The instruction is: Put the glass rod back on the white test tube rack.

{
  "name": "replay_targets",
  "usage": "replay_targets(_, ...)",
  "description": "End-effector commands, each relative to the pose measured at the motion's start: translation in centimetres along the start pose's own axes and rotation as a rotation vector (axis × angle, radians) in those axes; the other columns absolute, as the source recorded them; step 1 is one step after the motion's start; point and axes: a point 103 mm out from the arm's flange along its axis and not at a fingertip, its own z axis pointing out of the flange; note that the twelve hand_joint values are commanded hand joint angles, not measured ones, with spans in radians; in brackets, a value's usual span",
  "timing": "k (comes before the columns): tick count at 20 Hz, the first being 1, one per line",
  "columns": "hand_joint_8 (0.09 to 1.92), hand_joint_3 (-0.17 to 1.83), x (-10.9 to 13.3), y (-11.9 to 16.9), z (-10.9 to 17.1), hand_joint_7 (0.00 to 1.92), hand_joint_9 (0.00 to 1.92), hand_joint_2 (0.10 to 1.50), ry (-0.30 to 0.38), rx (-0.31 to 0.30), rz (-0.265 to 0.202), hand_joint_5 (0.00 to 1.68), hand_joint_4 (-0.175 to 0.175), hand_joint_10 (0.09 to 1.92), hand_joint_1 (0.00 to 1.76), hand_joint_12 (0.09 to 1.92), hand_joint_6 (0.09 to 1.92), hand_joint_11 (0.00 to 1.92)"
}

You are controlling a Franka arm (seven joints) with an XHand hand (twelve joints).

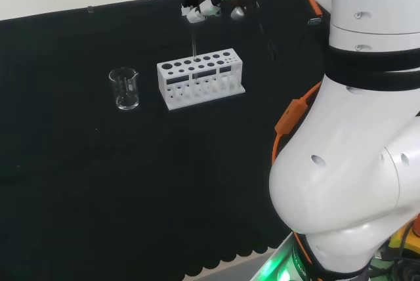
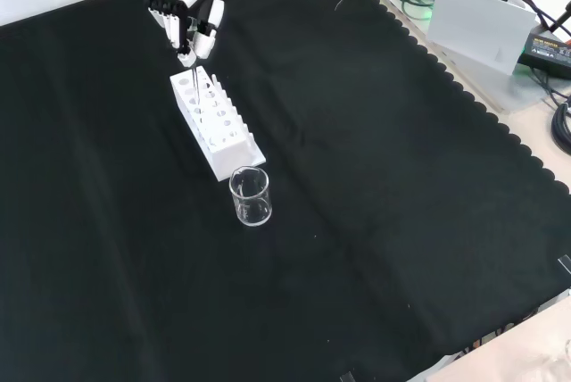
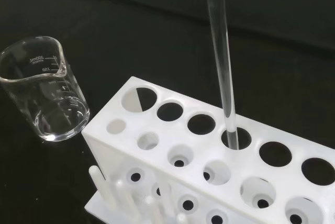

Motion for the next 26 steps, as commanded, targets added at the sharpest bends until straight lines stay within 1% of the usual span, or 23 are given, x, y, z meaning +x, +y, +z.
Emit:
replay_targets(1,0.56,-0.17,-0.1,0.1,0.4,1.31,1.87,1.06,0.008,0.004,0.000,1.26,-0.175,0.46,1.31,0.75,0.55,1.70)
replay_targets(9,0.55,-0.17,0.1,0.8,0.3,1.31,1.87,1.06,0.006,0.005,-0.018,1.27,-0.175,0.46,1.31,0.75,0.54,1.70)
replay_targets(16,0.55,-0.17,0.2,1.6,0.3,1.31,1.87,1.06,0.010,0.016,-0.022,1.27,-0.175,0.46,1.31,0.75,0.54,1.70)
replay_targets(21,0.55,-0.17,-0.4,1.1,0.5,1.31,1.87,1.06,0.010,0.019,-0.008,1.27,-0.175,0.46,1.31,0.75,0.54,1.70)
replay_targets(24,0.55,-0.17,-0.9,1.0,0.7,1.31,1.87,1.06,0.009,0.035,0.002,1.27,-0.175,0.46,1.31,0.75,0.54,1.70)
replay_targets(26,0.55,-0.17,-1.1,0.6,0.7,1.31,1.87,1.06,0.009,0.034,0.006,1.27,-0.175,0.46,1.31,0.75,0.54,1.69)
